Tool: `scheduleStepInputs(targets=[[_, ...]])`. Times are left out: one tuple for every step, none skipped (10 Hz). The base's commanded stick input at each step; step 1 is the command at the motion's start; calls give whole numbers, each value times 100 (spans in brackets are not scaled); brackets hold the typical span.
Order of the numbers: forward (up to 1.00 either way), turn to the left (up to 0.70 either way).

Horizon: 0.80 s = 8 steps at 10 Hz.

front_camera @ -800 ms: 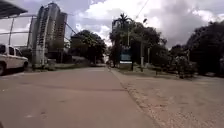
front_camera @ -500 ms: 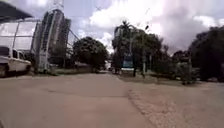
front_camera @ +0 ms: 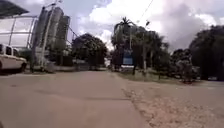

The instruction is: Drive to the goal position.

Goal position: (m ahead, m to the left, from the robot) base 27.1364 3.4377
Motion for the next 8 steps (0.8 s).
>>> scheduleStepInputs(targets=[[70,0],[70,0],[70,0],[70,0],[70,0],[70,0],[70,0],[70,0]])
